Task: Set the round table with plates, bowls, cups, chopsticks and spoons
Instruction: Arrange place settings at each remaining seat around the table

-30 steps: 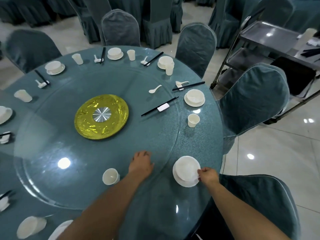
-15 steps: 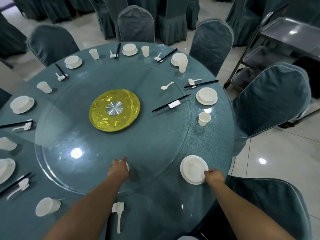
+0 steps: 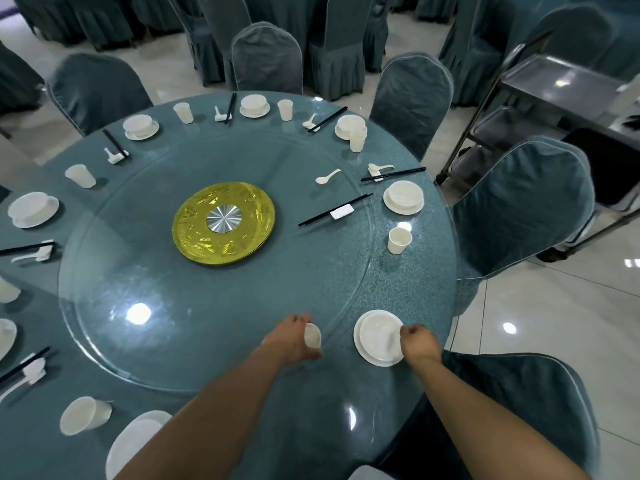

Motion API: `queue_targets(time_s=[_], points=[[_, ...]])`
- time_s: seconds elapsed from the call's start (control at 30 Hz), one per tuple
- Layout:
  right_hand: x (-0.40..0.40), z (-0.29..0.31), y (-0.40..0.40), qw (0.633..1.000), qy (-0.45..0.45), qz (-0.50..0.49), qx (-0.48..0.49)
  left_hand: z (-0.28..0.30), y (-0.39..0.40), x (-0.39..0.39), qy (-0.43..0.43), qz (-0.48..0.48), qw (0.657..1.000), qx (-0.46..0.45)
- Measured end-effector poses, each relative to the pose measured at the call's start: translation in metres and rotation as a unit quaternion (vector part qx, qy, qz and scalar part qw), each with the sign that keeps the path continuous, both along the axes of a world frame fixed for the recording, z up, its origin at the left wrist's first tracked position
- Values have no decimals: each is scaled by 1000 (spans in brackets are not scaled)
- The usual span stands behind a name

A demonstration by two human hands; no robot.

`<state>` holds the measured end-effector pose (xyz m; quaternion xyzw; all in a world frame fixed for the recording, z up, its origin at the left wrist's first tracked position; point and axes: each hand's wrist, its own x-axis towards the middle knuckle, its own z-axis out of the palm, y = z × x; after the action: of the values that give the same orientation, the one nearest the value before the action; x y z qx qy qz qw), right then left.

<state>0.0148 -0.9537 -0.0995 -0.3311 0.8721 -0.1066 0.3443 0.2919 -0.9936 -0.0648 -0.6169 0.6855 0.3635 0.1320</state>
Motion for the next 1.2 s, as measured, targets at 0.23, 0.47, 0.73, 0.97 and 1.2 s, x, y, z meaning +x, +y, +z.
queue_targets(time_s=[0.23,0.47,0.73,0.97,1.2], points=[[7,2,11,1000,-4,17,-20,-22,24,-31,0,-82,996,20],[0,0,23,1000,-14,-7,-11,-44,35,-48,-5,-73,997,13],[-4,-3,27,1000,-14,-18,-10,-52,33,-52,-8,-49,999,-5],[-6,3,12,1000,-21,-9,-20,-50,-9,-32,-58,-5,998,-17],[-9,9,-8,999,-27,23,-12,-60,7,2,-123,-72,990,21]])
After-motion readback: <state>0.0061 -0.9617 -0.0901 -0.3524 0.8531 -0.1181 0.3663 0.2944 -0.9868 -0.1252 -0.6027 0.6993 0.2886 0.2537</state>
